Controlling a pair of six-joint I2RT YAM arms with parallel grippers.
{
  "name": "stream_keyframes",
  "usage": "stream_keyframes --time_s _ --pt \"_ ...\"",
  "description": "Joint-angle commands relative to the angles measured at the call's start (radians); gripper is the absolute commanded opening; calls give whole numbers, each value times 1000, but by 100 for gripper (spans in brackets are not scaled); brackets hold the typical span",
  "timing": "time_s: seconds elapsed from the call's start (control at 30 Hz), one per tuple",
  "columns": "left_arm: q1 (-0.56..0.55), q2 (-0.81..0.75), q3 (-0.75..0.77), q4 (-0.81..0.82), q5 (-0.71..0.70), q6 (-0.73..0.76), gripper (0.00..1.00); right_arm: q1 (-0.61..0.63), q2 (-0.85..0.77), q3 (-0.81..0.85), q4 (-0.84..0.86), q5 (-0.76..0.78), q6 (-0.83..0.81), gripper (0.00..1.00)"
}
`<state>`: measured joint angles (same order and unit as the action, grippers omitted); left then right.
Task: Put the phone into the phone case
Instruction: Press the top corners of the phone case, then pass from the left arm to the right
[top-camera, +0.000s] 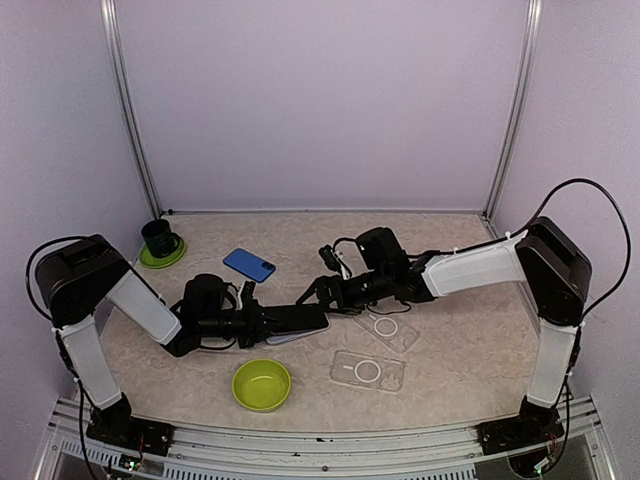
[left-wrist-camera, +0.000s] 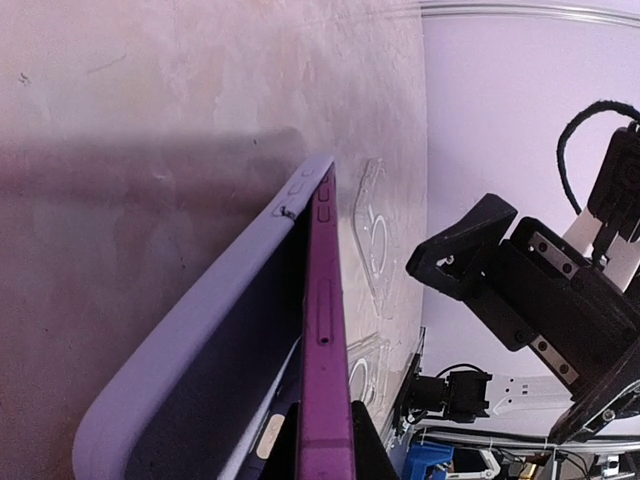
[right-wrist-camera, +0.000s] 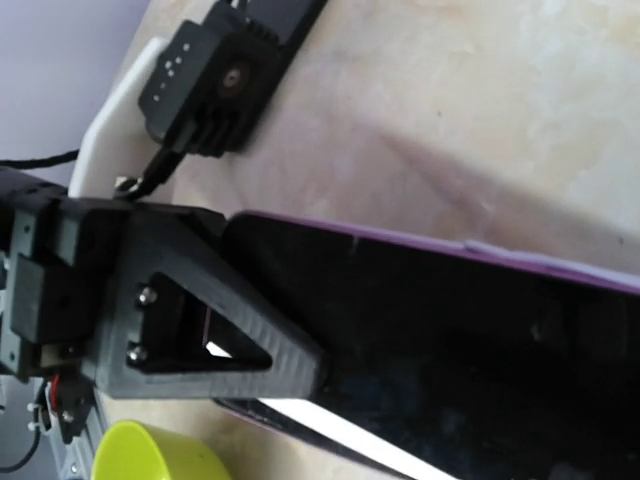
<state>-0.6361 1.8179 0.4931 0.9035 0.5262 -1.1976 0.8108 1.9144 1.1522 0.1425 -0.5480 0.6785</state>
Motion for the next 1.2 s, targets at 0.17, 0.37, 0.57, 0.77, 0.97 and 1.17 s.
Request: stream_keyframes --time_s 0.17,0.37,0.57,0.77,0.97,1.17 --pt "-5 -93 -4 78 53 83 0 -26 -29 -18 -5 8 8 99" --pt "-7 -145 -13 121 76 94 0 -38 -47 -29 -6 36 17 100" --pt "-15 -176 -16 107 78 107 0 -53 -106 -81 40 76 31 100" --pt "-32 -189 -16 106 74 115 0 -62 -142 -116 37 124 30 100" --pt "-52 -196 6 106 84 123 0 -62 -119 -130 85 52 34 99" --pt "-69 -190 27 111 103 127 0 -60 -79 -145 273 -169 77 91"
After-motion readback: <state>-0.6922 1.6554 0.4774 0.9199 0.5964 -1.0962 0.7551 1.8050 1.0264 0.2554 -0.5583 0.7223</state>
